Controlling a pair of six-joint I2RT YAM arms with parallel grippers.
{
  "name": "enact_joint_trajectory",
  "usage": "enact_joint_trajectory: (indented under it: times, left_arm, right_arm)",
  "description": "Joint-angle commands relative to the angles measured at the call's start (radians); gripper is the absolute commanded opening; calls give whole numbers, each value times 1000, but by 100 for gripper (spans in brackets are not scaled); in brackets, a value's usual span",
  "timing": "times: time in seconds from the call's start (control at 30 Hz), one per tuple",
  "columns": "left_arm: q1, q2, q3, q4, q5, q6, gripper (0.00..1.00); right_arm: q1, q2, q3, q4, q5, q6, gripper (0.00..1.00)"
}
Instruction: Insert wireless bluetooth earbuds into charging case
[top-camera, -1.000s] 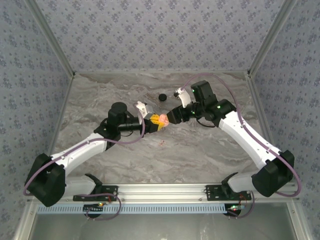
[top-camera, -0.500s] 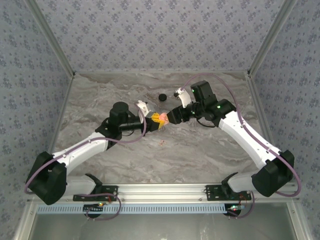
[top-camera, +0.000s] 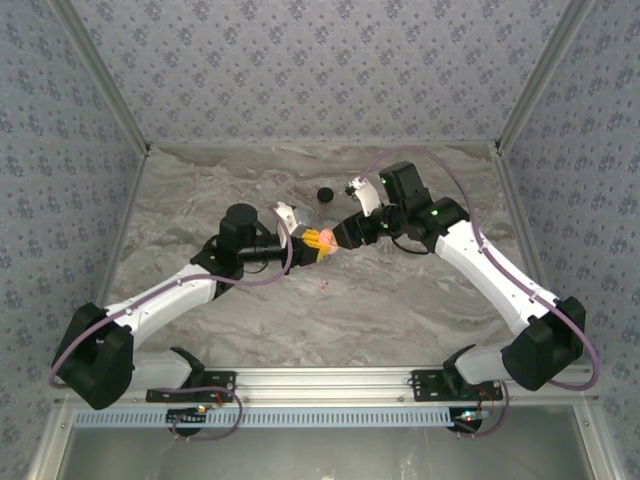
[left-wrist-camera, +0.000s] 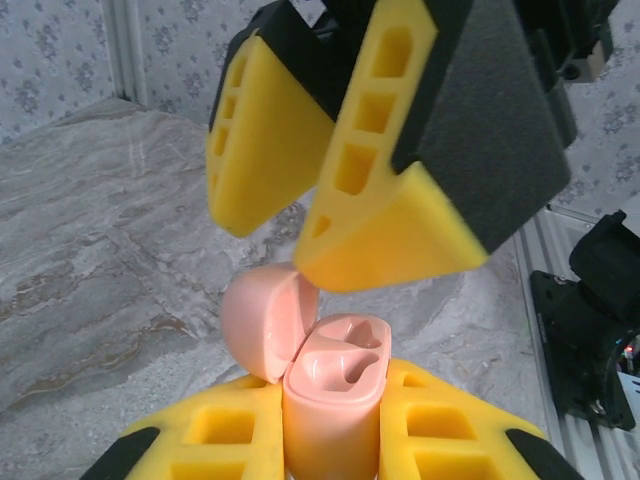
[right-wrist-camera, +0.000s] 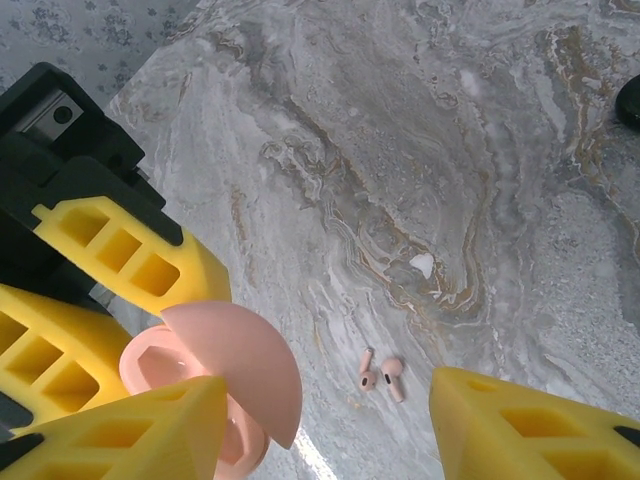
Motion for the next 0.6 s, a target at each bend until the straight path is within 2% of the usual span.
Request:
enact_joint_trajectory:
  times: [0.0, 0.17, 0.33, 0.57]
  left_arm:
    - [-12, -25, 47, 101, 104, -2, 10]
    - [-11, -21, 51, 97, 70, -2, 10]
    - [-13, -12, 56, 103, 51, -9, 9]
    - [-13, -6, 59, 92, 40, -6, 11]
  right_arm:
    - [12, 41, 17, -36, -43, -29, 56]
    - [25, 52, 21, -53, -106, -52, 55]
    - [36, 65, 30, -77, -116, -74, 54]
    - [32, 65, 33, -69, -146, -75, 37]
